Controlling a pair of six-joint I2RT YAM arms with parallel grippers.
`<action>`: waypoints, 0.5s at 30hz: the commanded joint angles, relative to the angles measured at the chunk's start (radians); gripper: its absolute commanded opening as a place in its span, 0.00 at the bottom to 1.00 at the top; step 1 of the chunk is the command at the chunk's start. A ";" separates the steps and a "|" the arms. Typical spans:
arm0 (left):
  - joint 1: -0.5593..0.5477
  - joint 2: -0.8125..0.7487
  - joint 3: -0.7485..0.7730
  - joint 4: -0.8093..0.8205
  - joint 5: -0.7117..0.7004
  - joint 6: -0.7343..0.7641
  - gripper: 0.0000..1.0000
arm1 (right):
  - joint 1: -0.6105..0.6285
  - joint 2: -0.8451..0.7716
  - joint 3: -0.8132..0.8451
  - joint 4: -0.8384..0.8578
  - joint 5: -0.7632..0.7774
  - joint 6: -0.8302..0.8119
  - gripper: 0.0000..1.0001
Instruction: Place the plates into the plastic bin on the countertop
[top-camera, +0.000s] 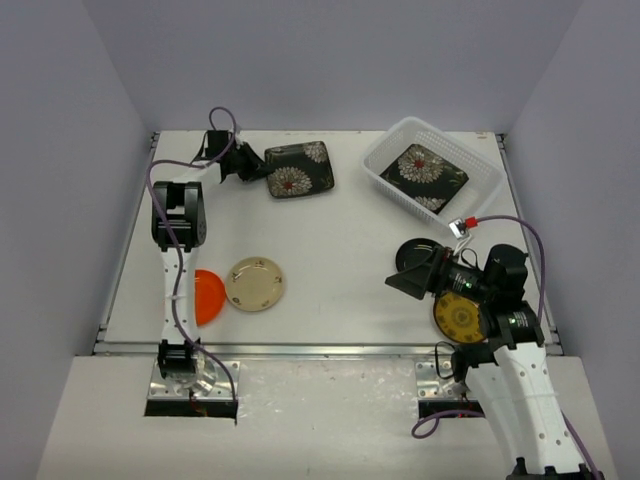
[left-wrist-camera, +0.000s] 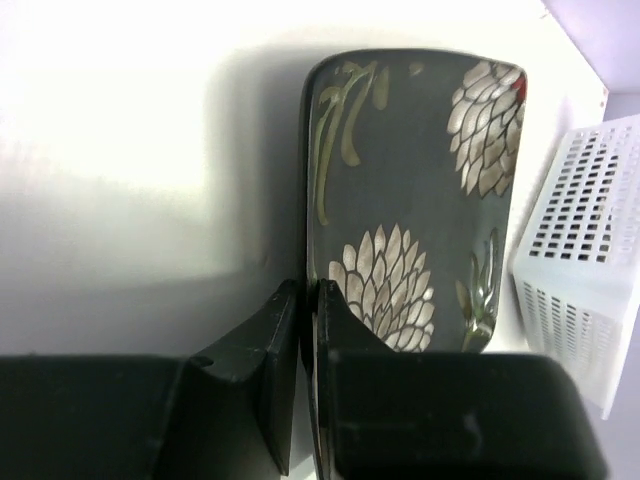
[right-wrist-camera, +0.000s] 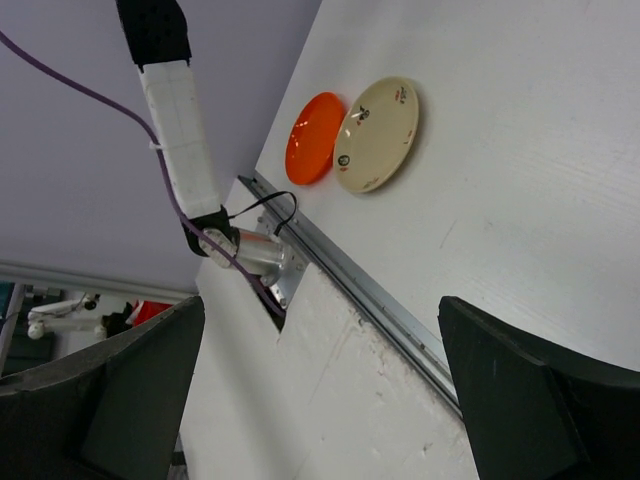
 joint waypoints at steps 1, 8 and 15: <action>0.014 -0.236 -0.387 0.105 0.023 -0.040 0.00 | 0.002 0.025 -0.028 0.157 -0.087 0.047 0.99; -0.023 -0.960 -1.149 0.494 -0.037 -0.222 0.00 | 0.005 0.204 0.021 0.268 -0.034 0.032 0.99; -0.067 -1.343 -1.401 0.482 0.019 -0.268 0.00 | 0.032 0.637 0.300 0.077 0.060 -0.206 0.99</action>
